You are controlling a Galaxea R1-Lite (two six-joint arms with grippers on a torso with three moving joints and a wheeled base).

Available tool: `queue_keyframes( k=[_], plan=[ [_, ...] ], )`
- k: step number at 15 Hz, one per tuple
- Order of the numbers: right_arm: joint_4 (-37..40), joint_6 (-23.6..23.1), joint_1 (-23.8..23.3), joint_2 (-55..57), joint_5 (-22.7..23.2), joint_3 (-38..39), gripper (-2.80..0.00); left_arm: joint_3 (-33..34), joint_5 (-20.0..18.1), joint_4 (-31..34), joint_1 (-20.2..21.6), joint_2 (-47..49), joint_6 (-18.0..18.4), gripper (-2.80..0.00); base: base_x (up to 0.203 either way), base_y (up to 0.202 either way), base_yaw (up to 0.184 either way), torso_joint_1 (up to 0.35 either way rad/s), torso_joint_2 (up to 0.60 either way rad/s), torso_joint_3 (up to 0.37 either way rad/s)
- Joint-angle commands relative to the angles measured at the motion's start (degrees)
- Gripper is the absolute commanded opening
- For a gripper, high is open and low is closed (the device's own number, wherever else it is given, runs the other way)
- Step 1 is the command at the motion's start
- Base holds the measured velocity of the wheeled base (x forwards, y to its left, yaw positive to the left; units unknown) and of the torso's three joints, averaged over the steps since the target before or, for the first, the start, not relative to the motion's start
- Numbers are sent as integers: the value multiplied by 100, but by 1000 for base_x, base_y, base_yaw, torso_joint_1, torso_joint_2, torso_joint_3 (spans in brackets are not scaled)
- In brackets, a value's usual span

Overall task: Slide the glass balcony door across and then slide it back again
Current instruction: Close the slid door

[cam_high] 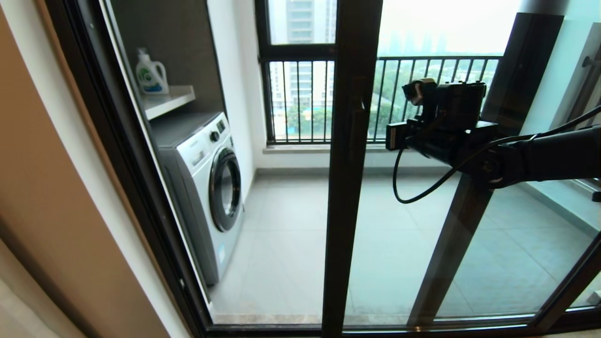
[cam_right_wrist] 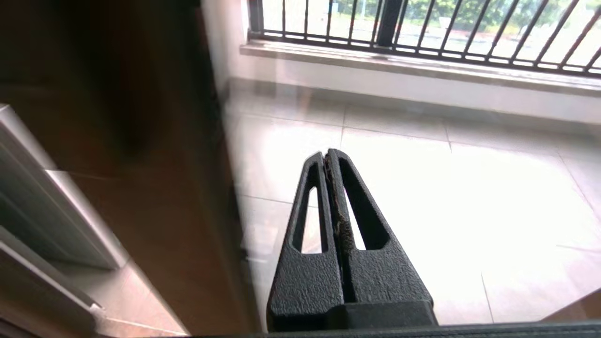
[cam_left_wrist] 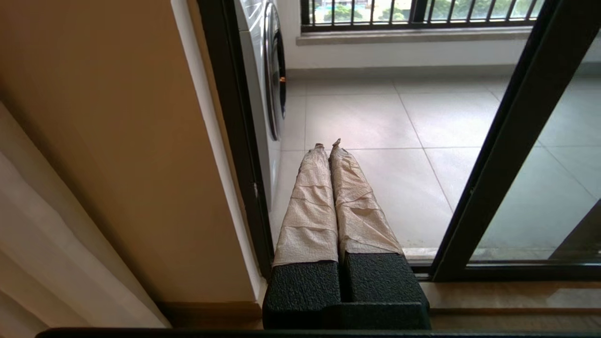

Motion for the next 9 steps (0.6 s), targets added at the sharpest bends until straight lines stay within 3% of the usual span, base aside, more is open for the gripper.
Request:
queue_keyframes(
  k=[1,9],
  plan=[
    [-20,-8,-9,-46,-49,32,-280,0,-1,1,1,9,3,-280,0,0,0,0,0,0],
    [-16,105,37,-329,-56,176,-280,0,-1,4,1,9,3,-280,0,0,0,0,0,0]
  ],
)
